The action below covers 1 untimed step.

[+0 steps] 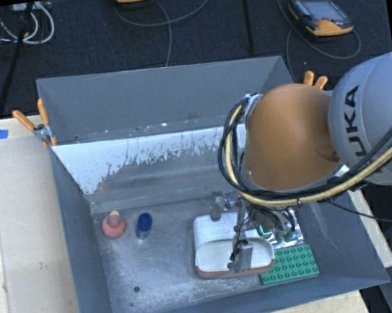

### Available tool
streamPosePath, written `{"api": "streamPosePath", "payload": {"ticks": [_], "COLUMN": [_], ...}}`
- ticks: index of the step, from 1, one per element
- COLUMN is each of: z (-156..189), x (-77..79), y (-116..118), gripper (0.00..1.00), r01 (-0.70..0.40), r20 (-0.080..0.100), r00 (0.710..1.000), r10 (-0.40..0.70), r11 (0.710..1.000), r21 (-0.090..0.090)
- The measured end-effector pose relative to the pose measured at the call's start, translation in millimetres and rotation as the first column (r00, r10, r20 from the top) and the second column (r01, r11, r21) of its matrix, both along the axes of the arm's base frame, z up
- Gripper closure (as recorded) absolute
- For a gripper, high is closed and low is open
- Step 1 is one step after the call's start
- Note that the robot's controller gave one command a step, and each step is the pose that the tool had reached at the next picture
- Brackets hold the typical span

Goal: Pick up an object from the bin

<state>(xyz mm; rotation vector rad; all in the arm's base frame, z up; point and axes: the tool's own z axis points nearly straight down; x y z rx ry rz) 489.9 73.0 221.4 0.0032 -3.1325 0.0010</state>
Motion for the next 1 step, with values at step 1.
{"api": "streamPosePath", "payload": {"ticks": [1], "z": [-155.9], "x": [81.9], "y": [-19.7], "gripper": [0.00], "r01": [0.007], "r20": [0.006], "r00": [1.000], "r10": [-0.007], "r11": [1.000], "r21": [0.001]}}
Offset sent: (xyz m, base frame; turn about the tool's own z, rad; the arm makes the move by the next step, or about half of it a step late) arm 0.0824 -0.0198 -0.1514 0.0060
